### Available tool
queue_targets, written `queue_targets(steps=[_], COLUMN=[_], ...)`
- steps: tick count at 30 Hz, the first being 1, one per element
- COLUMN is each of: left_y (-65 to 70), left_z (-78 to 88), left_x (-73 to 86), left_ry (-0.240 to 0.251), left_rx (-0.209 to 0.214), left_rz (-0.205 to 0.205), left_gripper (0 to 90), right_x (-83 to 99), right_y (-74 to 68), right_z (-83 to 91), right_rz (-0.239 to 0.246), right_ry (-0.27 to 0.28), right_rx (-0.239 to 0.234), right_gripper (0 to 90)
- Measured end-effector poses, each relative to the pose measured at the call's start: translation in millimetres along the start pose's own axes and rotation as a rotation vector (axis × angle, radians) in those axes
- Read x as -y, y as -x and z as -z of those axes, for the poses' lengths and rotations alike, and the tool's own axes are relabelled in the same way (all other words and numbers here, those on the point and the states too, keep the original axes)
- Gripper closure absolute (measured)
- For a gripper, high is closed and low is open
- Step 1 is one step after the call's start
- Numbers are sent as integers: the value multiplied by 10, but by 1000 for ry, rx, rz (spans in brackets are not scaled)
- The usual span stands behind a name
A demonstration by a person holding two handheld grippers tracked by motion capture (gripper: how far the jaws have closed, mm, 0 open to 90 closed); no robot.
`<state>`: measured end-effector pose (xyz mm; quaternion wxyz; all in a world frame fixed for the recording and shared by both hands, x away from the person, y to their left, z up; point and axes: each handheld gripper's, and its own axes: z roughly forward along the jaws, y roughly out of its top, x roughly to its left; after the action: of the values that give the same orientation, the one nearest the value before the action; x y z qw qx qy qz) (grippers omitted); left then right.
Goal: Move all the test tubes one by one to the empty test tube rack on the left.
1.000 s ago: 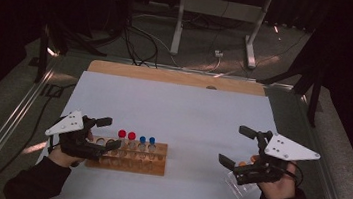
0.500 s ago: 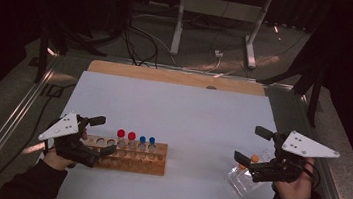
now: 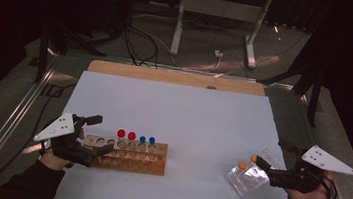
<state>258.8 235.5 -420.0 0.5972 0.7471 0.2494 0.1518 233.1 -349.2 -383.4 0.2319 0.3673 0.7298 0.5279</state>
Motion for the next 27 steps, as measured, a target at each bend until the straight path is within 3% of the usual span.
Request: queue_targets(steps=[6, 15, 17, 23, 26, 27], left_y=[-7, -9, -12, -16, -21, -21], left_z=[2, 17, 15, 21, 22, 22], left_x=[3, -4, -2, -8, -3, -1], left_ry=[3, 12, 12, 16, 17, 16], left_rx=[-1, -2, -3, -5, -5, -3], left_rz=[1, 2, 3, 1, 4, 6], left_gripper=[20, 20, 20, 20, 20, 20], right_x=[247, 545, 598, 718, 751, 754], right_y=[72, 135, 149, 165, 167, 170], right_z=[-10, -115, -139, -220, -247, -256], right_rz=[-23, -65, -77, -73, -60, -61], right_ry=[-31, -92, -103, -137, -140, -146], right_rx=[21, 9, 20, 1, -4, -15], right_gripper=[8, 87, 168, 258, 346, 412])
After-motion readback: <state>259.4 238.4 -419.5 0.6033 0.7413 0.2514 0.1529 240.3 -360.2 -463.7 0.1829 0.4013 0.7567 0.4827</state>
